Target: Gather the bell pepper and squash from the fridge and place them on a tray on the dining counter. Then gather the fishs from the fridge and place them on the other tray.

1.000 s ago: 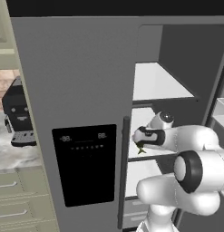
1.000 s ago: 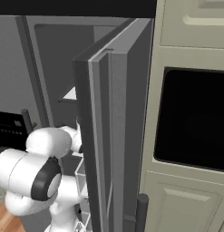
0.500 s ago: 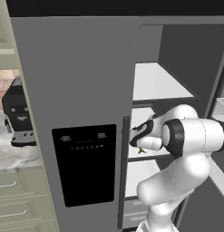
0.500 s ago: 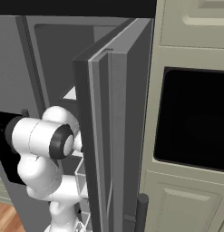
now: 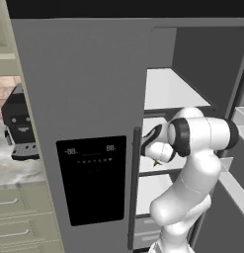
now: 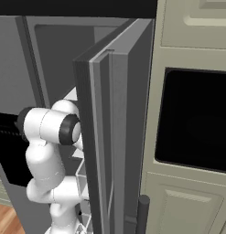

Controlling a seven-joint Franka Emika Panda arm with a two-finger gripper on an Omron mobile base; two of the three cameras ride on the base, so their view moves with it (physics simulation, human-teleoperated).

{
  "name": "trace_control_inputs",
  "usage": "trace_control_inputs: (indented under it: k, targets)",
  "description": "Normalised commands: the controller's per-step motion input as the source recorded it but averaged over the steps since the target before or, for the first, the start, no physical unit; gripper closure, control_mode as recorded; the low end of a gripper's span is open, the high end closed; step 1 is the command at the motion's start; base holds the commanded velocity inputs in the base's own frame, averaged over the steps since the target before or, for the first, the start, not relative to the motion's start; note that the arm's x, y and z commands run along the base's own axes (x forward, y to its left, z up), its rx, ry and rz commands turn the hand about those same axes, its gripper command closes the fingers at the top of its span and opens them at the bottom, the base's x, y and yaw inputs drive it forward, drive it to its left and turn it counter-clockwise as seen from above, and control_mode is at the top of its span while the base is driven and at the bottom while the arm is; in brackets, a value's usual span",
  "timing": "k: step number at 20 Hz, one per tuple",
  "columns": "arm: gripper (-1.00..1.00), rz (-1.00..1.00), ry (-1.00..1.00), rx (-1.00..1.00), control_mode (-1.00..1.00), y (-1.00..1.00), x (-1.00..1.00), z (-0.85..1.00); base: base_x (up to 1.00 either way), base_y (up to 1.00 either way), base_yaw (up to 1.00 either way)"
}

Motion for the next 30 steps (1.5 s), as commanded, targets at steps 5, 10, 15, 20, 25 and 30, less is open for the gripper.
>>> trace_control_inputs:
  k: [5, 10, 15, 20, 25, 30]
  targets:
    - [1.0, 0.0, 0.0, 0.0, -1.0, 0.0, 0.09, -0.42, 0.0, 0.0, 0.0]
    - [1.0, 0.0, -0.02, 0.0, -1.0, 0.0, -0.19, -0.26, 0.0, 0.0, 0.0]
    - [1.0, 0.0, -0.13, 0.0, -1.0, 0.0, -0.94, 0.4, 0.0, 0.0, 0.0]
    - [1.0, 0.0, -0.09, 0.0, -1.0, 0.0, -0.75, 0.91, 0.0, 0.0, 0.0]
    - [1.0, 0.0, 0.01, 0.0, -1.0, 0.0, -0.28, 0.96, 0.0, 0.0, 0.0]
    - [1.0, 0.0, 0.11, 0.0, -1.0, 0.0, -0.89, 0.64, 0.0, 0.0, 0.0]
